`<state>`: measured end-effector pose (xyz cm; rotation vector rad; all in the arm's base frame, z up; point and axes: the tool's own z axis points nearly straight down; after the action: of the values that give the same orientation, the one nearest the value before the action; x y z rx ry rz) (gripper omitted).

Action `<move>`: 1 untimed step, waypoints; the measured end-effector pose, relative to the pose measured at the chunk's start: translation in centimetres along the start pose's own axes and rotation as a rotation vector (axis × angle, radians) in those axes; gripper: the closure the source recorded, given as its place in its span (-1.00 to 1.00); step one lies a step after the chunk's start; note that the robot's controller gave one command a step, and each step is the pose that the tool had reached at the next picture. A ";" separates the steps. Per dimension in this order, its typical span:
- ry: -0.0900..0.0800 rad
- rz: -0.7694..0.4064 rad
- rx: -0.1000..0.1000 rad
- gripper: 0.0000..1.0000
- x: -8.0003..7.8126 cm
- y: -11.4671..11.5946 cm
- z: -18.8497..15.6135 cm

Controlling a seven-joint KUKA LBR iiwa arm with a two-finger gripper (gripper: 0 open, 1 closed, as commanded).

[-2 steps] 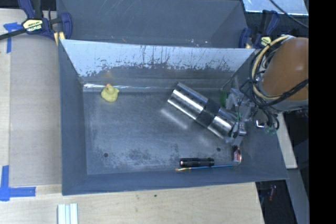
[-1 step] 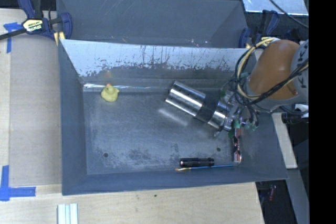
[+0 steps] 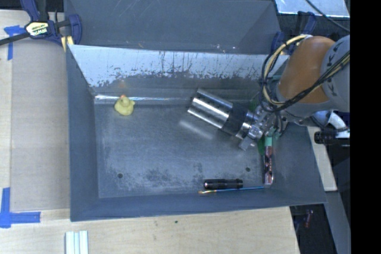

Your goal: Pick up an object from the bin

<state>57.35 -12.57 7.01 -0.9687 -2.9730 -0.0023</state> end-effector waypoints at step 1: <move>0.000 0.001 0.000 1.00 0.0 0.0 0.0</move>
Offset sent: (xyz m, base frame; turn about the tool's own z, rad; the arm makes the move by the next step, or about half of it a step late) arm 0.0001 0.0000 0.1126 0.0009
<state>57.36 -12.56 7.03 -0.9700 -2.9728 -0.0029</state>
